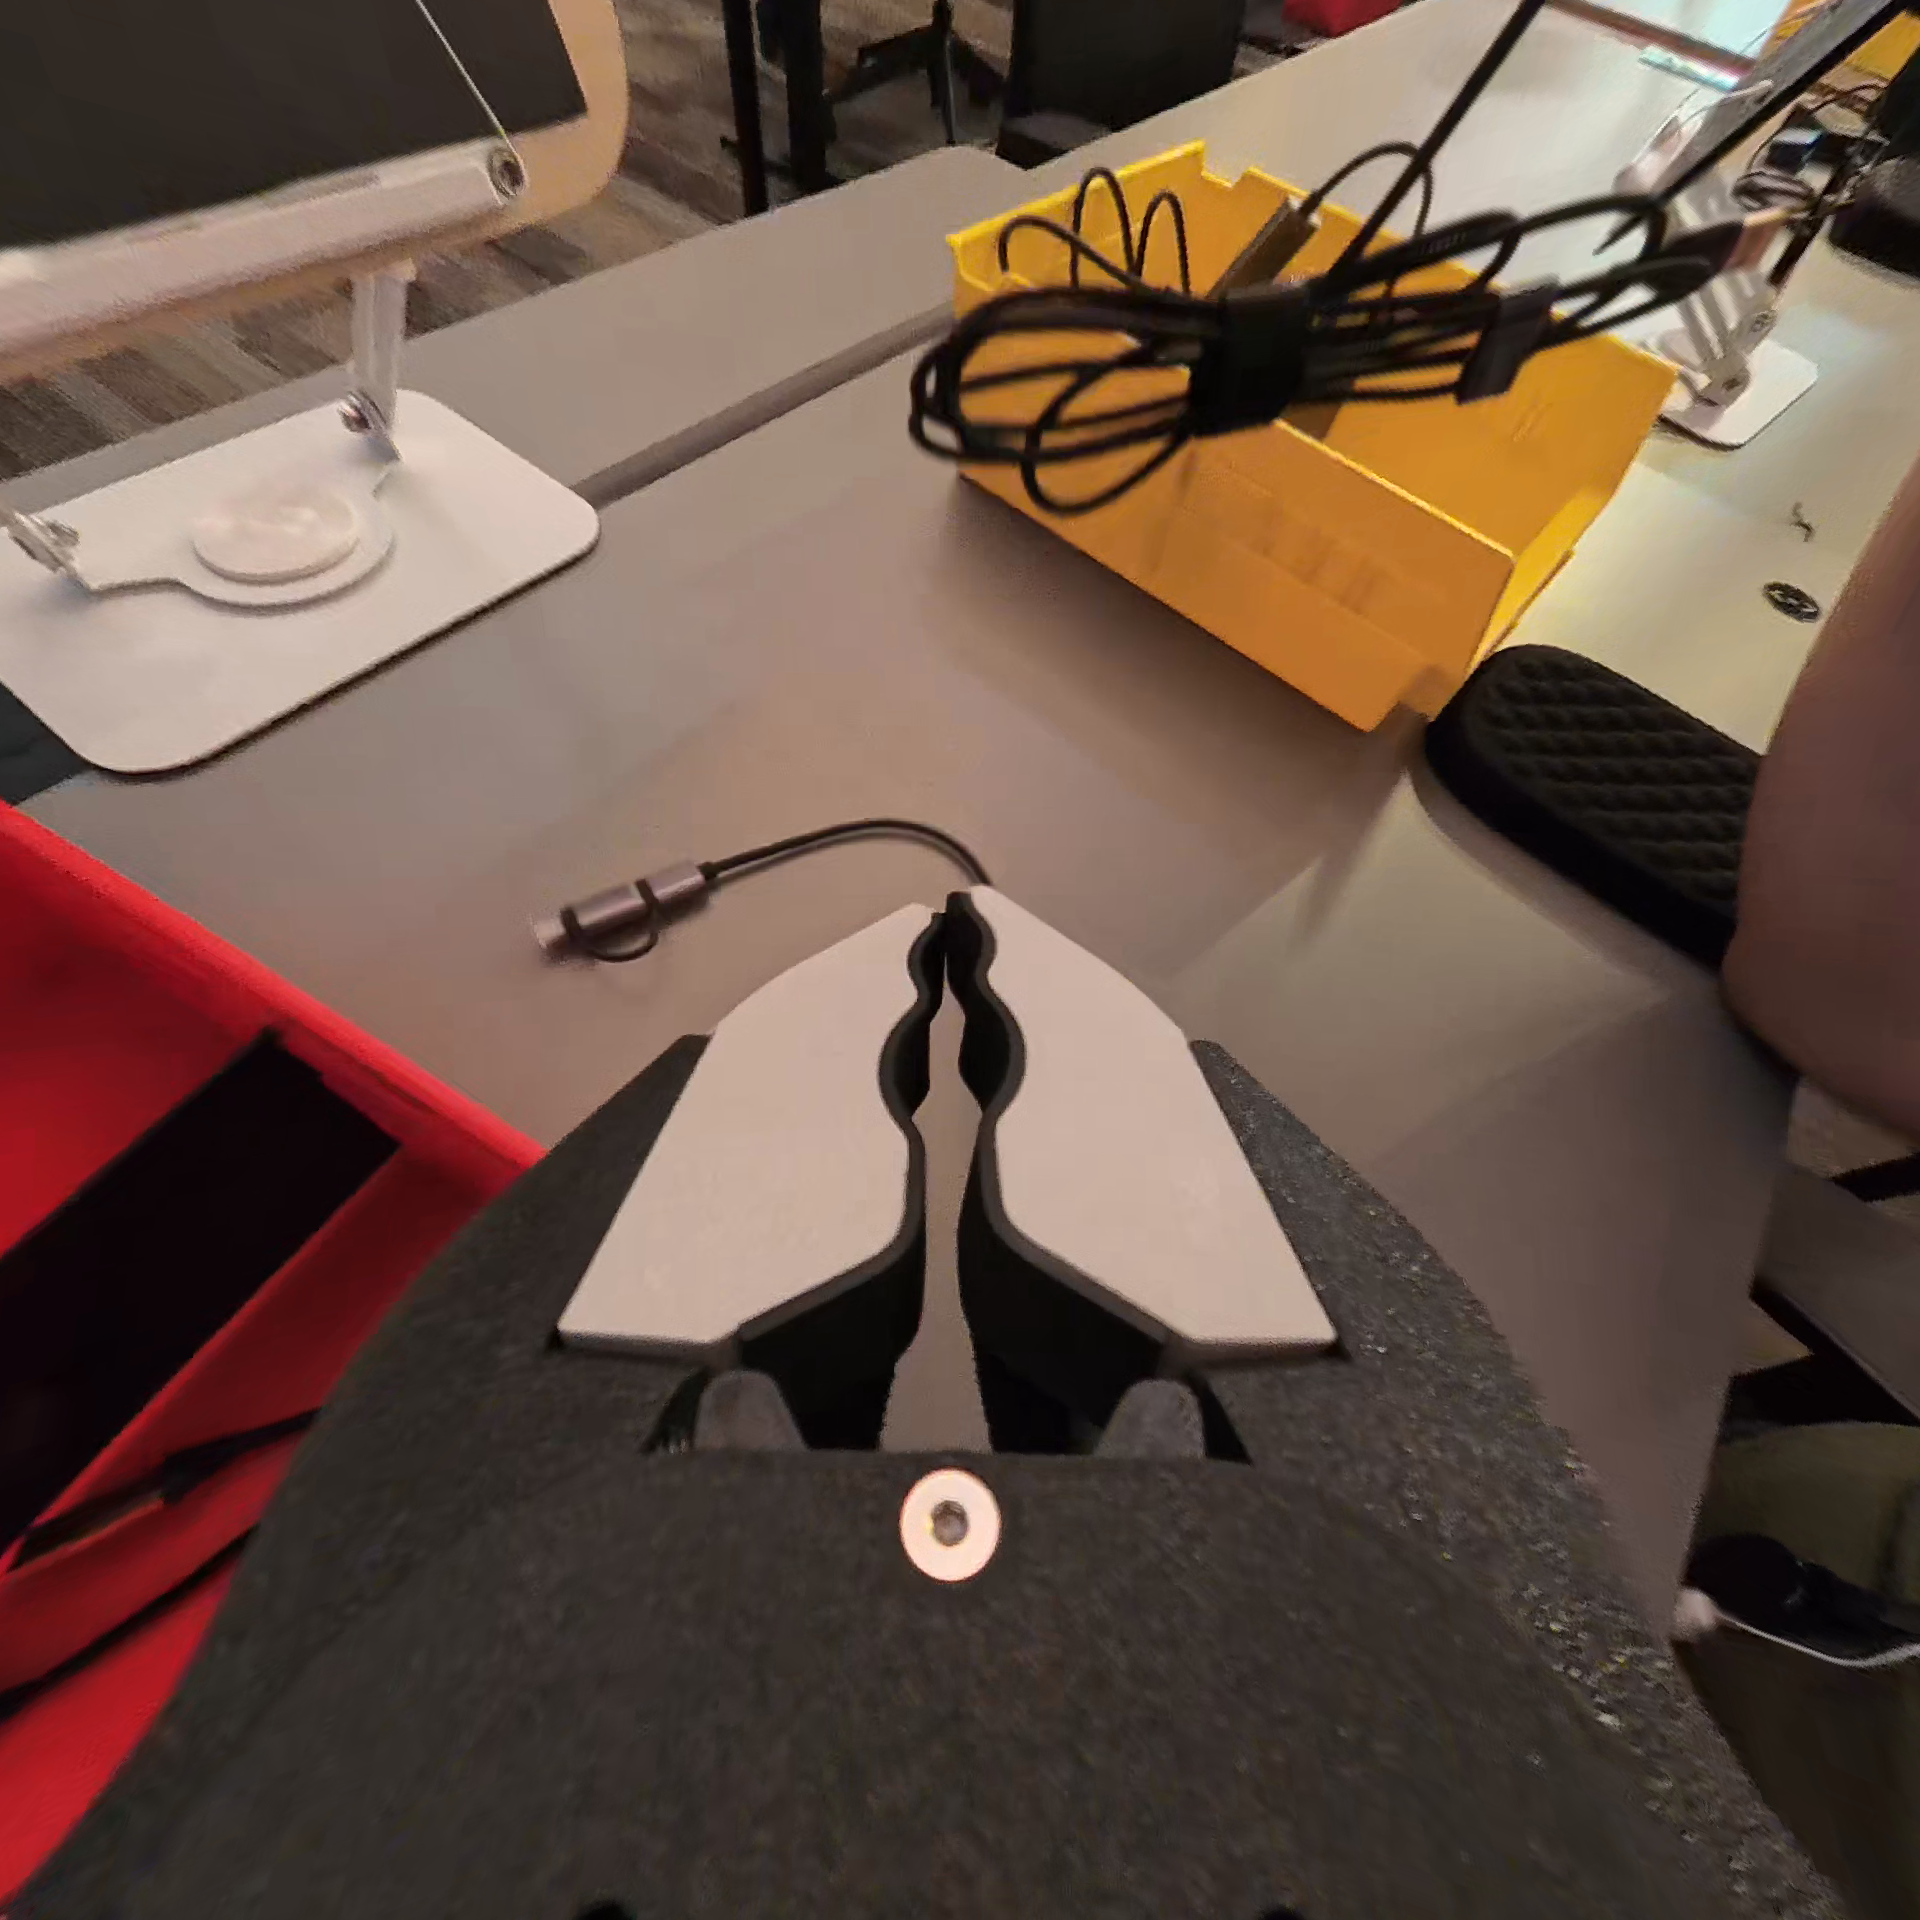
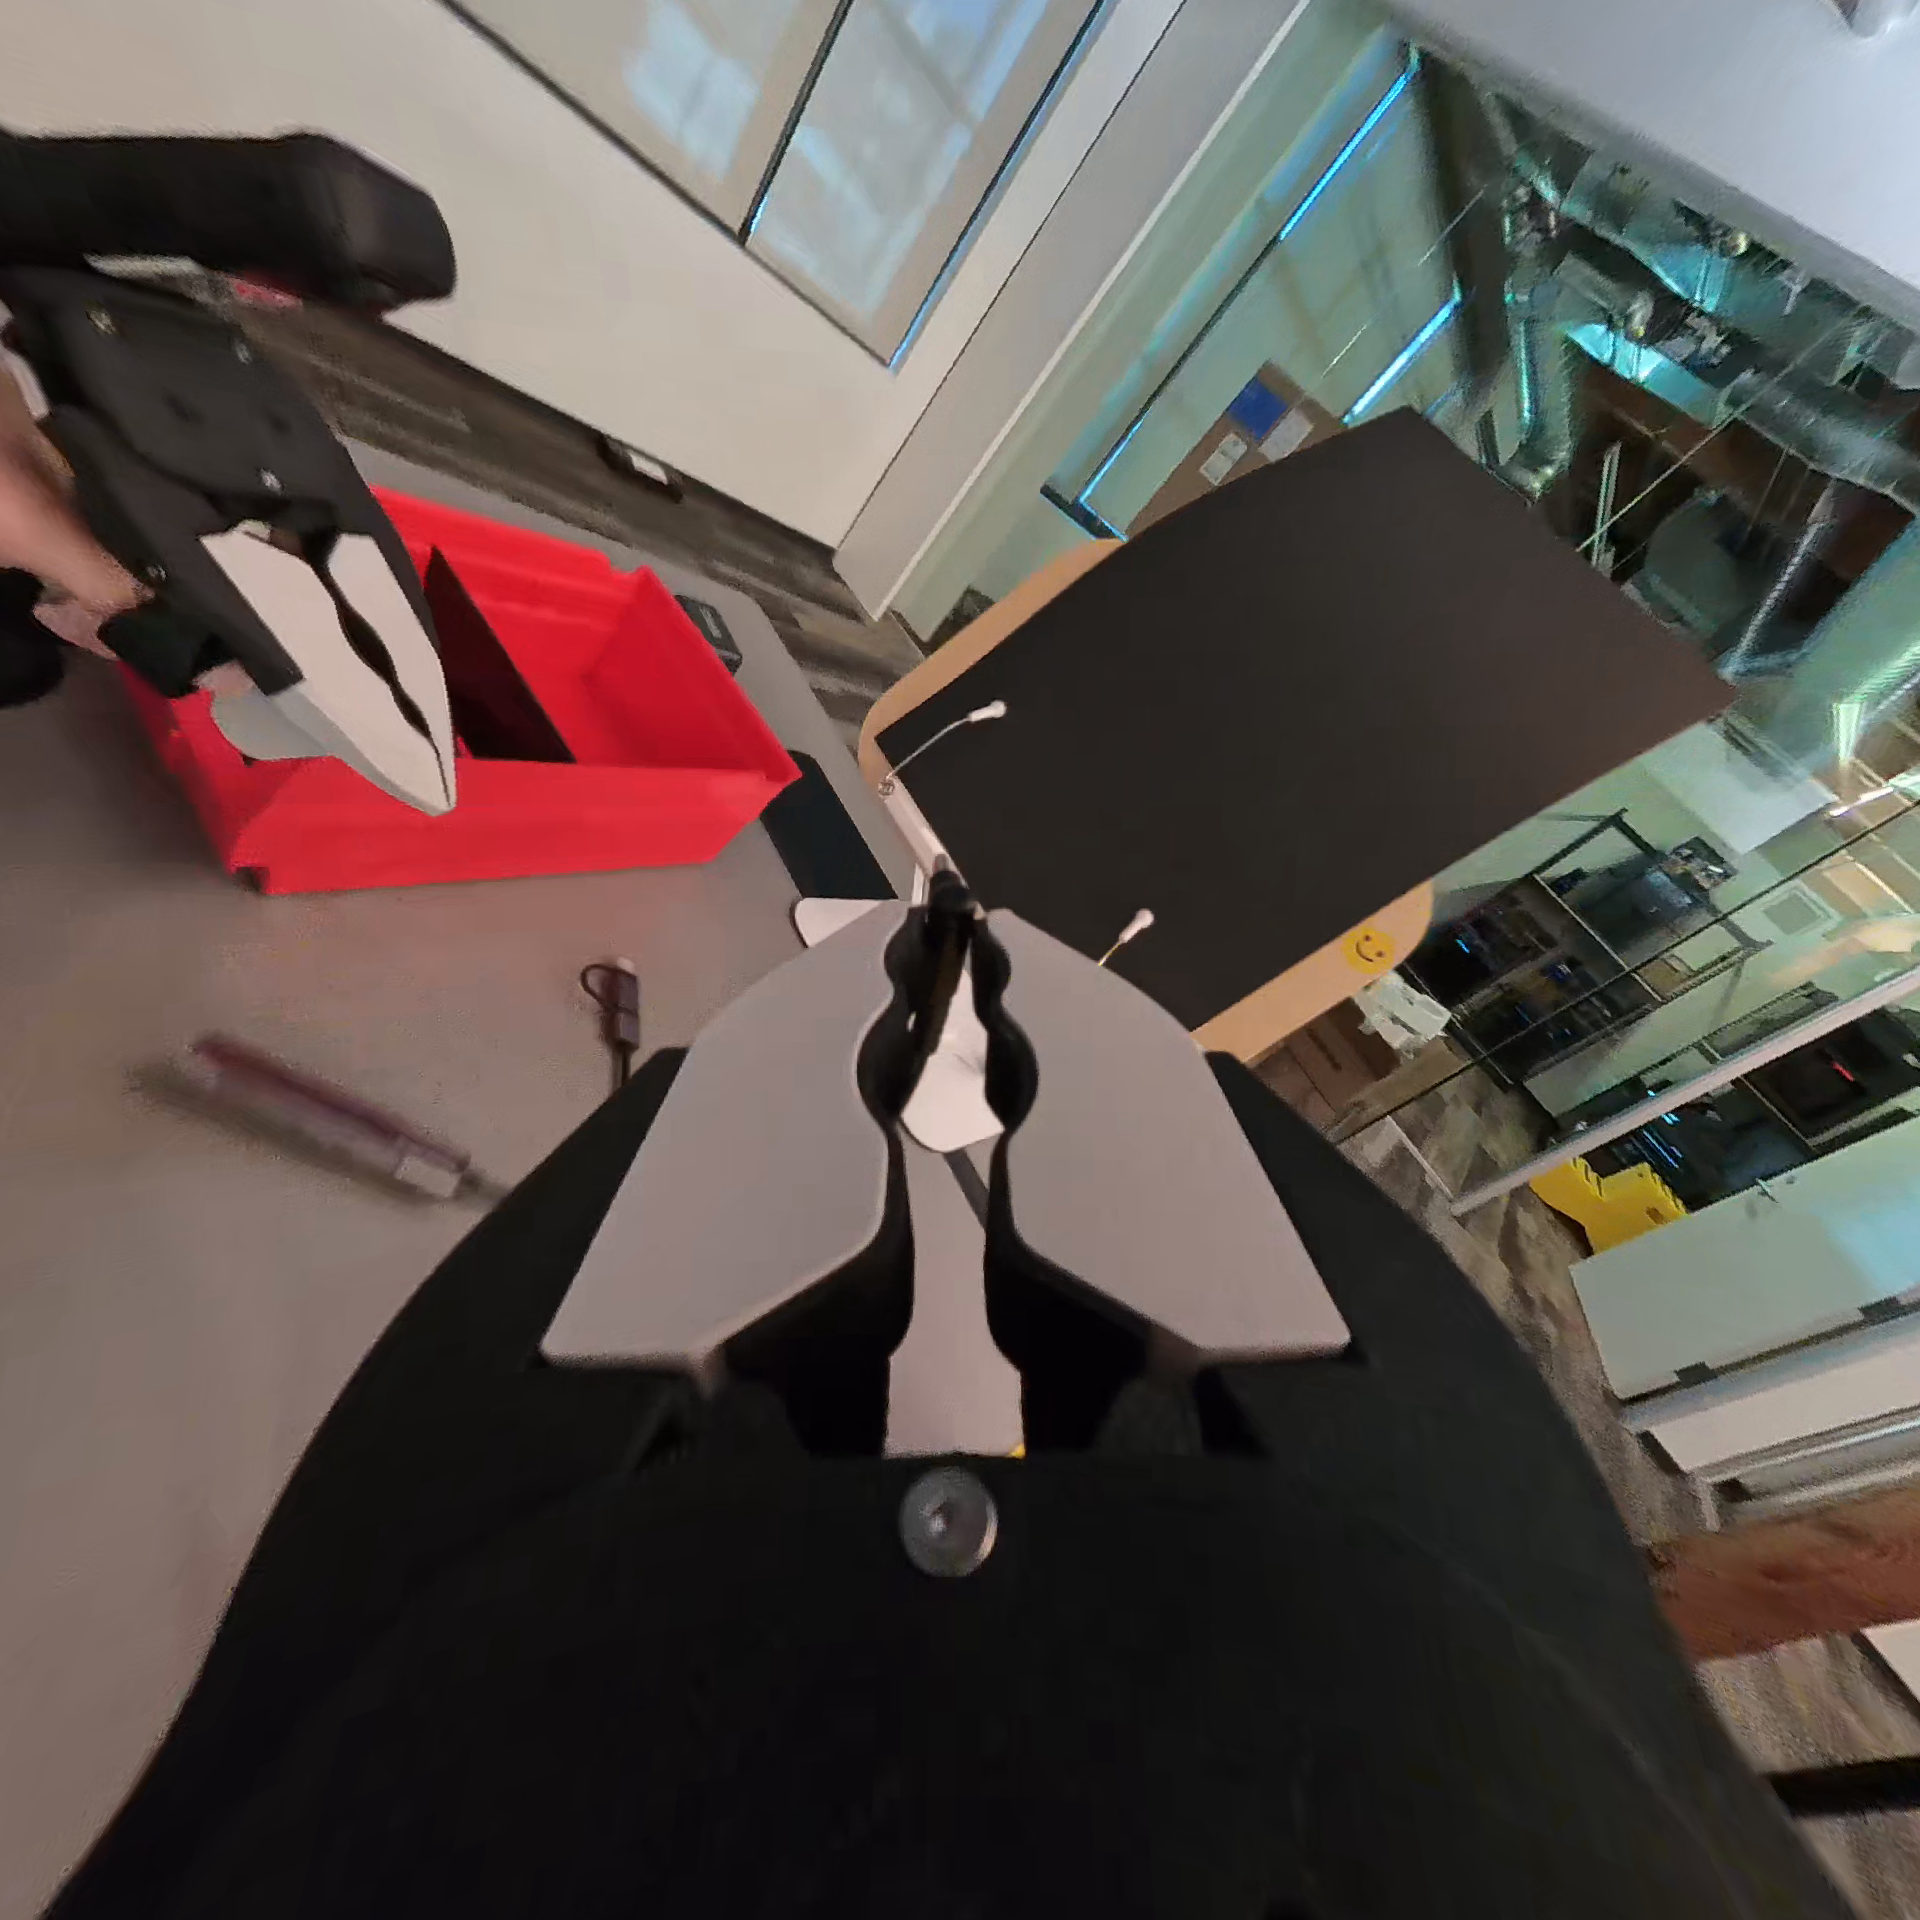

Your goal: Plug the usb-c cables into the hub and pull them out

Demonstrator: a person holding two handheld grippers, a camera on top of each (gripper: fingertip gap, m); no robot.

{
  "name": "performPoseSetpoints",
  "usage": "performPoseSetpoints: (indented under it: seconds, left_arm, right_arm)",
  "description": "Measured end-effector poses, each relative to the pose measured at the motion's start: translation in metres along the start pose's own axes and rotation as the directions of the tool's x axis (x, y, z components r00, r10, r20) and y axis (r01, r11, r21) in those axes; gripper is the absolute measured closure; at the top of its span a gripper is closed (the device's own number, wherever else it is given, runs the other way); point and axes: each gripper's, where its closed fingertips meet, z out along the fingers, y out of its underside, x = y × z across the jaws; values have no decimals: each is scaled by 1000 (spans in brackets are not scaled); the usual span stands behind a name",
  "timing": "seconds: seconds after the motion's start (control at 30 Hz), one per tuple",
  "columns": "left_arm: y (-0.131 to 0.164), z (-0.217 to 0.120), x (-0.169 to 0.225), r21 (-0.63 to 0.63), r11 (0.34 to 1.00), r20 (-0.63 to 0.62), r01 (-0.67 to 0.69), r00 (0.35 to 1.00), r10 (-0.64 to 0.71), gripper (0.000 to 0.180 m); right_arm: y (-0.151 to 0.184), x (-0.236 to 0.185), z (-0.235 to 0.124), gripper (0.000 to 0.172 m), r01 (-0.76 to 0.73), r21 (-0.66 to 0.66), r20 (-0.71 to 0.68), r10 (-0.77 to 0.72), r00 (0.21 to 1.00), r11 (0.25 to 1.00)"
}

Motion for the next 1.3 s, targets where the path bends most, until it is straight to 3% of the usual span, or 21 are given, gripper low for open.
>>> performPoseSetpoints:
  seconds: [0.17, 0.23, 0.3, 0.4, 0.47, 0.97, 1.03, 1.1, 1.3]
  left_arm:
    - [41, 14, 23, -133, 991, -41, 19, 999, -25, 180]
    - [70, 26, 34, -194, 981, -8, 15, 1000, -17, 162]
    - [94, 39, 39, -214, 977, 44, -10, 999, 20, 156]
    - [114, 61, 40, -205, 978, 114, -28, 992, 52, 139]
    - [130, 70, 38, -267, 963, 138, -25, 988, 64, 134]
    - [129, 76, 34, -286, 958, 167, -17, 984, 68, 141]
    - [128, 76, 33, -283, 958, 158, -37, 984, 85, 159]
    - [128, 76, 32, -291, 956, 149, -46, 984, 93, 159]
    - [119, 74, 42, -240, 970, 45, 42, 998, -32, 160]
  right_arm:
    - [14, 2, -2, 163, 31, -58, -4, -31, 999, 998]
    - [20, -1, 2, 163, 53, -94, 7, -52, 999, 994]
    - [20, -4, 6, 163, 65, -100, 18, -64, 998, 993]
    - [13, -9, 9, 162, 68, -72, 39, -65, 997, 995]
    - [11, -12, 9, 162, 76, -65, 51, -72, 996, 995]
    - [16, -12, -2, 163, 77, -79, 67, -72, 995, 994]
    - [16, -12, -3, 163, 74, -78, 67, -69, 995, 994]
    - [17, -12, -4, 162, 70, -76, 71, -65, 995, 995]
    - [20, -13, -3, 162, 69, -85, 81, -63, 995, 994]
